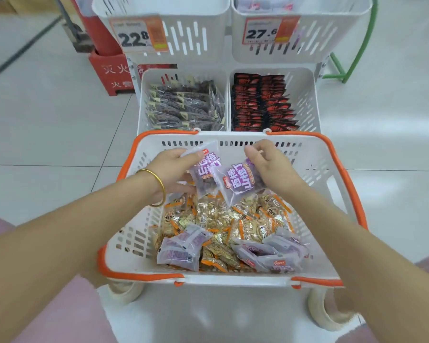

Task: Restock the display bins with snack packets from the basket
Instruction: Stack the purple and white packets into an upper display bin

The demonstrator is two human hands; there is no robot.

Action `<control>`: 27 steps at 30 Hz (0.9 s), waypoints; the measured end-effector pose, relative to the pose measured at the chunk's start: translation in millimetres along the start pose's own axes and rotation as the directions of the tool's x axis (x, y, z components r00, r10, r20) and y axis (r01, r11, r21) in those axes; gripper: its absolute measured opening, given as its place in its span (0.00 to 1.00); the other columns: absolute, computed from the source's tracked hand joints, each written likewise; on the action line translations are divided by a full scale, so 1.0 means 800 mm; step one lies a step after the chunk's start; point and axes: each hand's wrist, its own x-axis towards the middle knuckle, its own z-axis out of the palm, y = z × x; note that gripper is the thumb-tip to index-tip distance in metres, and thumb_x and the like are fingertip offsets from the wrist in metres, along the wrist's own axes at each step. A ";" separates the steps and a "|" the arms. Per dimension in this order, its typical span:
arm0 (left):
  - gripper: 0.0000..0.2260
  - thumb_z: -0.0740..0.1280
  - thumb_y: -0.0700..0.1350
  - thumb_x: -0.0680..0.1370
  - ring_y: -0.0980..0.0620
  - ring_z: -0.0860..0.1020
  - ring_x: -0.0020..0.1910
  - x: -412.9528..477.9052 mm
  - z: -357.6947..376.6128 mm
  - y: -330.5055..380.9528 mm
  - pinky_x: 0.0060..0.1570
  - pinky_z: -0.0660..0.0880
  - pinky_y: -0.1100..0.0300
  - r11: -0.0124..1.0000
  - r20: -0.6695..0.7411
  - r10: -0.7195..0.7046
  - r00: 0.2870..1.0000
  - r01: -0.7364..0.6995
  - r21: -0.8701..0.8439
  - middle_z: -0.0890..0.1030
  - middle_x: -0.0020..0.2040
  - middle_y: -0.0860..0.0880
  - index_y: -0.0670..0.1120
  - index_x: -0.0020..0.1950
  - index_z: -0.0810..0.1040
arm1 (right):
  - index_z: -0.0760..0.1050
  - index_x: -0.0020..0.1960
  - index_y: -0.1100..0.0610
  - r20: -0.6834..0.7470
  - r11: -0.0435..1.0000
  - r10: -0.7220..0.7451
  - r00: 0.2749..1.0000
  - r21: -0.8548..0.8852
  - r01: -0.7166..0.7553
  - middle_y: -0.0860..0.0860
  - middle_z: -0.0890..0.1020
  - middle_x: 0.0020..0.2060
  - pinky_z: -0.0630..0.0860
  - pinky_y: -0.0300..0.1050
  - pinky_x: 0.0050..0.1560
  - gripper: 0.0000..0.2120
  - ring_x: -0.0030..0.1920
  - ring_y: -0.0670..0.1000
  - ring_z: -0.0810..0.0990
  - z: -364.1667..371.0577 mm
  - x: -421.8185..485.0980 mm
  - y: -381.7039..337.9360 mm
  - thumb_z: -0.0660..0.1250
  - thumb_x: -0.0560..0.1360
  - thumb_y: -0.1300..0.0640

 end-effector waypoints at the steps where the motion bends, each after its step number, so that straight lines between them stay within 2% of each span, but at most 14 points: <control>1: 0.14 0.66 0.50 0.77 0.47 0.80 0.42 -0.005 -0.001 0.014 0.38 0.81 0.53 1.000 0.024 -0.004 1.000 0.004 -0.006 0.80 0.47 0.44 0.44 0.58 0.76 | 0.68 0.49 0.57 0.004 1.000 0.004 1.000 0.021 -0.004 0.50 0.75 0.32 0.79 0.45 0.31 0.11 0.27 0.47 0.77 -0.006 0.002 -0.014 0.57 0.80 0.48; 3: 0.13 0.65 0.52 0.78 0.48 0.81 0.40 -0.014 -0.002 0.038 0.41 0.81 0.49 0.999 0.064 -0.022 0.998 0.024 -0.031 0.79 0.44 0.45 0.47 0.57 0.76 | 0.68 0.48 0.57 0.029 1.000 -0.013 0.999 0.025 0.012 0.52 0.76 0.33 0.82 0.54 0.35 0.12 0.29 0.51 0.79 -0.015 0.007 -0.040 0.58 0.80 0.48; 4: 0.11 0.64 0.52 0.78 0.49 0.81 0.37 -0.018 -0.002 0.047 0.42 0.81 0.48 0.999 0.074 -0.029 0.997 0.032 -0.043 0.78 0.42 0.45 0.47 0.55 0.75 | 0.68 0.47 0.58 0.030 1.000 -0.029 0.999 0.002 0.029 0.53 0.75 0.33 0.81 0.53 0.34 0.13 0.30 0.52 0.79 -0.019 0.010 -0.052 0.59 0.80 0.48; 6: 0.09 0.62 0.52 0.79 0.49 0.81 0.32 -0.024 -0.003 0.061 0.39 0.81 0.49 0.996 0.066 -0.037 0.997 0.042 -0.084 0.77 0.39 0.44 0.46 0.50 0.74 | 0.68 0.45 0.60 0.004 0.996 -0.055 0.998 -0.073 0.055 0.55 0.72 0.33 0.77 0.42 0.25 0.14 0.27 0.50 0.76 -0.026 0.015 -0.073 0.59 0.80 0.49; 7: 0.09 0.62 0.52 0.79 0.48 0.81 0.32 -0.025 -0.003 0.065 0.38 0.81 0.49 0.992 0.054 -0.042 0.998 0.048 -0.116 0.78 0.39 0.44 0.46 0.50 0.73 | 0.67 0.43 0.60 0.004 0.996 -0.056 0.998 -0.073 0.056 0.58 0.72 0.32 0.75 0.40 0.23 0.15 0.25 0.50 0.76 -0.029 0.017 -0.080 0.58 0.80 0.49; 9: 0.10 0.60 0.52 0.80 0.46 0.81 0.36 -0.023 0.000 0.069 0.40 0.81 0.48 0.980 0.023 -0.061 0.998 0.064 -0.188 0.80 0.39 0.43 0.46 0.50 0.73 | 0.64 0.41 0.59 0.031 0.999 -0.006 1.000 0.050 0.005 0.69 0.76 0.36 0.79 0.47 0.27 0.15 0.31 0.61 0.81 -0.034 0.022 -0.080 0.58 0.81 0.50; 11: 0.11 0.59 0.53 0.81 0.44 0.82 0.38 -0.018 0.007 0.071 0.42 0.80 0.48 0.967 0.005 -0.063 0.998 0.062 -0.247 0.81 0.41 0.43 0.46 0.50 0.73 | 0.65 0.43 0.59 0.030 0.969 0.104 0.994 0.221 -0.108 0.75 0.76 0.48 0.81 0.54 0.32 0.13 0.38 0.68 0.82 -0.036 0.021 -0.075 0.58 0.81 0.50; 12: 0.11 0.58 0.53 0.81 0.44 0.82 0.38 -0.014 0.012 0.071 0.42 0.80 0.48 0.959 0.003 -0.058 0.998 0.056 -0.277 0.82 0.42 0.42 0.46 0.51 0.73 | 0.67 0.45 0.60 0.022 0.942 0.155 0.988 0.297 -0.154 0.75 0.76 0.51 0.81 0.55 0.33 0.13 0.39 0.68 0.82 -0.035 0.022 -0.071 0.58 0.81 0.51; 15: 0.14 0.58 0.53 0.81 0.43 0.83 0.39 -0.006 0.026 0.072 0.42 0.81 0.49 0.916 0.005 -0.033 0.999 0.032 -0.400 0.82 0.47 0.40 0.43 0.58 0.72 | 0.69 0.53 0.66 0.007 0.848 0.253 0.968 0.481 -0.225 0.68 0.80 0.50 0.80 0.50 0.30 0.15 0.36 0.62 0.82 -0.028 0.029 -0.061 0.56 0.82 0.53; 18: 0.20 0.56 0.56 0.81 0.43 0.83 0.42 0.000 0.034 0.073 0.41 0.81 0.51 0.883 0.018 0.015 1.000 -0.005 -0.470 0.81 0.53 0.38 0.42 0.62 0.72 | 0.69 0.50 0.62 -0.073 0.817 0.282 0.957 0.542 -0.199 0.64 0.80 0.50 0.80 0.51 0.32 0.13 0.39 0.61 0.83 -0.018 0.038 -0.057 0.55 0.82 0.53; 21: 0.21 0.57 0.57 0.79 0.45 0.82 0.43 0.002 0.040 0.071 0.45 0.81 0.54 0.895 0.038 0.101 0.994 -0.074 -0.441 0.81 0.48 0.40 0.41 0.61 0.73 | 0.69 0.48 0.63 -0.208 0.870 0.284 0.936 0.466 -0.161 0.62 0.80 0.46 0.80 0.49 0.31 0.15 0.41 0.61 0.81 -0.010 0.045 -0.047 0.54 0.82 0.51; 24: 0.21 0.68 0.50 0.76 0.49 0.79 0.45 0.007 0.049 0.061 0.49 0.80 0.57 0.923 0.032 0.243 0.970 -0.220 -0.317 0.79 0.41 0.44 0.36 0.61 0.71 | 0.69 0.42 0.60 -0.354 0.963 0.172 0.919 0.259 -0.081 0.58 0.77 0.38 0.73 0.47 0.36 0.17 0.35 0.54 0.74 -0.004 0.052 -0.040 0.53 0.82 0.50; 25: 0.27 0.73 0.48 0.72 0.50 0.79 0.45 0.010 0.050 0.058 0.49 0.79 0.57 0.922 0.021 0.281 0.959 -0.264 -0.283 0.80 0.43 0.44 0.36 0.64 0.69 | 0.67 0.40 0.58 -0.372 0.973 0.136 0.918 0.225 -0.053 0.57 0.76 0.36 0.71 0.48 0.37 0.16 0.34 0.53 0.71 -0.002 0.053 -0.041 0.54 0.81 0.50; 27: 0.41 0.80 0.51 0.62 0.48 0.80 0.50 0.017 0.050 0.055 0.53 0.78 0.50 0.929 0.006 0.297 0.955 -0.287 -0.233 0.81 0.54 0.42 0.47 0.71 0.65 | 0.69 0.41 0.60 -0.343 0.979 0.090 0.935 0.202 -0.020 0.59 0.76 0.37 0.68 0.47 0.36 0.16 0.33 0.52 0.70 0.002 0.052 -0.047 0.54 0.81 0.49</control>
